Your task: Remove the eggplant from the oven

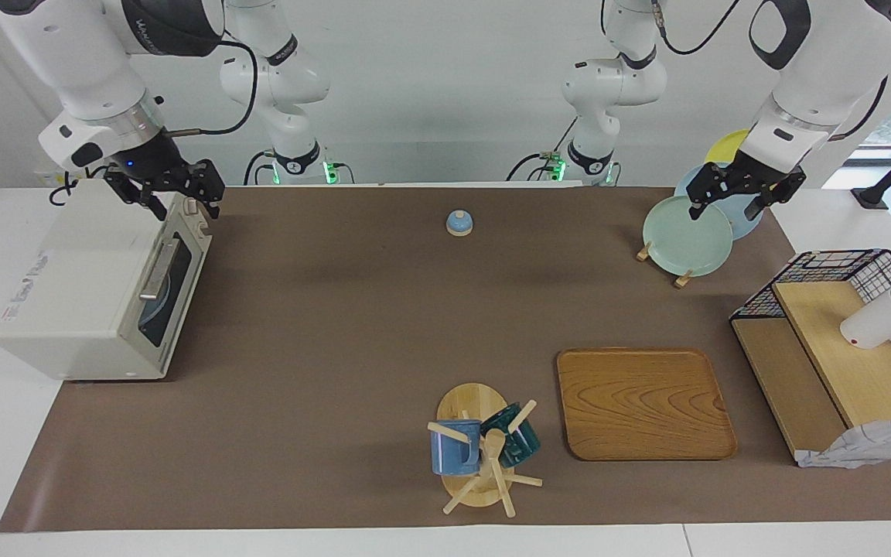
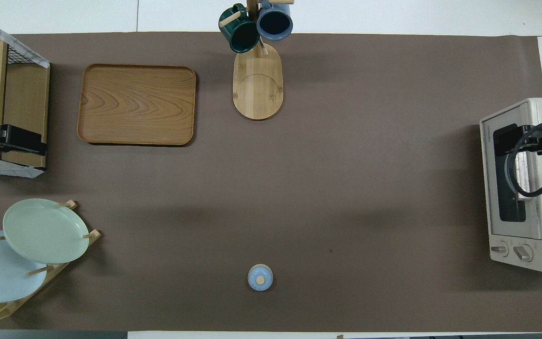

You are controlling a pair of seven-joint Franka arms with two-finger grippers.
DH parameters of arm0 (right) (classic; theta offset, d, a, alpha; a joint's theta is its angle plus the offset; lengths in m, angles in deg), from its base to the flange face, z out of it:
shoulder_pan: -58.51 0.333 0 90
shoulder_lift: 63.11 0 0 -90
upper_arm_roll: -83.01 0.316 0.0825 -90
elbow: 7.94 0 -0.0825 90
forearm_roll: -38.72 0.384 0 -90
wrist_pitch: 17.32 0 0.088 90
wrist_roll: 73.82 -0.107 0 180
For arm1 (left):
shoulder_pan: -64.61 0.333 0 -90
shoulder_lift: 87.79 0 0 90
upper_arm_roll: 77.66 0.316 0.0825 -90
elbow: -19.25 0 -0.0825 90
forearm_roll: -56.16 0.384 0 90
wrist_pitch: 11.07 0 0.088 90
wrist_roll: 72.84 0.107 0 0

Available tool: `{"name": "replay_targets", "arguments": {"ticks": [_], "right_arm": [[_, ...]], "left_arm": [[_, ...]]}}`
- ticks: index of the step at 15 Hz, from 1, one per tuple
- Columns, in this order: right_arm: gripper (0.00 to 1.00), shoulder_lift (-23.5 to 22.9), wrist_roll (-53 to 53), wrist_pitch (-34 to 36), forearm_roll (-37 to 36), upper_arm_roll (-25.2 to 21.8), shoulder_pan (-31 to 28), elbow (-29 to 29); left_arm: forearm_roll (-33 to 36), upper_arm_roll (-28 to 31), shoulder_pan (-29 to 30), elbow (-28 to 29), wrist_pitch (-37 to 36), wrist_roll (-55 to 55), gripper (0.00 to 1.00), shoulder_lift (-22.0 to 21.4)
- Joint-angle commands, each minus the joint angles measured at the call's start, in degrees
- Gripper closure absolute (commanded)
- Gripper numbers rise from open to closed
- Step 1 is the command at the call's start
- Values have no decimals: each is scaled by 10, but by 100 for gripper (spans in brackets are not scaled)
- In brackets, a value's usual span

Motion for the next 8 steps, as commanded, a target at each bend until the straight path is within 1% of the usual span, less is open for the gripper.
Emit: {"name": "replay_targets", "arguments": {"ticks": [1,2,3,5,8], "right_arm": [[100,36,7,-55,-6,3,-7,79],[100,45,7,-78,-14,2,-8,105],[100,45,4,-95,-38,2,-9,123],[100,38,-20,-121,-88,2,-18,144],[100,31,-29,-147,-119,1,-38,177]], "left_arm": [[14,-5,4,1,-8,-3,0,-7],[14,-5,4,1,-8,-3,0,-7],[14,-5,5,1,-8,-3,0,-7],[14,-5,4,1,-8,-3,0,-7],[14,-5,5,1,-8,-3,0,-7]]}}
